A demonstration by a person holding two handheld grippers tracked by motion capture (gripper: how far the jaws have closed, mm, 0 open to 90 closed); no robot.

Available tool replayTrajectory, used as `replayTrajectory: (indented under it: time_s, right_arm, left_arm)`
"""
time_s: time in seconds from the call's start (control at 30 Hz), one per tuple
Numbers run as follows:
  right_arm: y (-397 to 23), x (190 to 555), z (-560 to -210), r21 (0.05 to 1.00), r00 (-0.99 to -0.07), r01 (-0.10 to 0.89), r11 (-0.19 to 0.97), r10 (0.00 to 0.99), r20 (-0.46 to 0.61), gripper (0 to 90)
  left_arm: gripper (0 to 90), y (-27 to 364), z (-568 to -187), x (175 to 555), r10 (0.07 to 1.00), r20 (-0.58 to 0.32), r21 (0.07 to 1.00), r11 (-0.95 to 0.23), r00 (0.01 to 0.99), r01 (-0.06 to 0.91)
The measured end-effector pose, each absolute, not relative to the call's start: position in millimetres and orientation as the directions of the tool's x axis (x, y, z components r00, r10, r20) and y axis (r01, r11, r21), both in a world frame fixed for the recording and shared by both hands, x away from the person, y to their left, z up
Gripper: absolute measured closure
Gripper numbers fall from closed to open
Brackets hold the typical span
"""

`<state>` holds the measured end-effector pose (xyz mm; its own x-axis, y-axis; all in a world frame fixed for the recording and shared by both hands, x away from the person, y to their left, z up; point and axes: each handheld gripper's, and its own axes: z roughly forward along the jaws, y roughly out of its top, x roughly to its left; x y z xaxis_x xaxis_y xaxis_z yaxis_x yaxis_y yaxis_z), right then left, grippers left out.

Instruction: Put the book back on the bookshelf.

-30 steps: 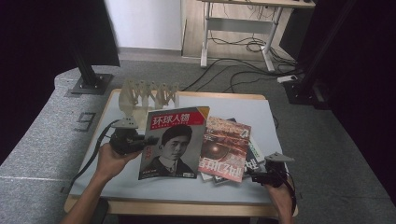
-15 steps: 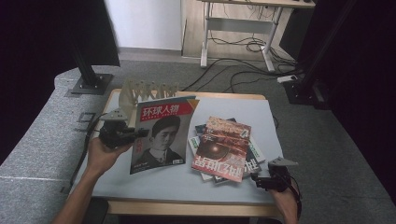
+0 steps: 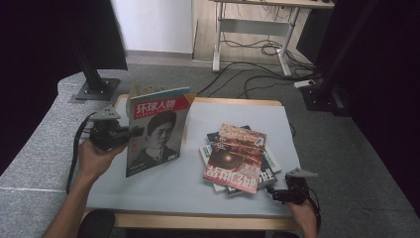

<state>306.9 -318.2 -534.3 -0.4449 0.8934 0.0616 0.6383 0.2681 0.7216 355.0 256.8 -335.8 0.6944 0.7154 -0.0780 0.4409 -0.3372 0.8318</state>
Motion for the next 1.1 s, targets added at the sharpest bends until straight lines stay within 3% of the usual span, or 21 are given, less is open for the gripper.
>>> replayTrajectory:
  time_s: [0.1, 0.33, 1.1]
  right_arm:
    - [-313.2, 305.6, -535.9, 0.715, -0.456, 0.624, 0.316, 0.890, 0.004, 5.4]
    - [-312.0, 304.1, -540.4, 0.736, -0.458, 0.605, 0.304, 0.889, 0.009, 0.3]
    - [-313.0, 303.8, -541.8, 0.745, -0.459, 0.598, 0.297, 0.888, 0.014, 0.0]
  left_arm:
    - [87.0, 262.1, -334.2, 356.2, 0.730, -0.081, 0.836, -0.321, 0.679, 0.445]
    - [87.0, 274.9, -326.2, 357.1, 0.762, -0.066, 0.835, -0.311, 0.644, 0.454]
    - [87.0, 305.3, -300.4, 371.3, 0.851, -0.019, 0.838, -0.273, 0.525, 0.473]
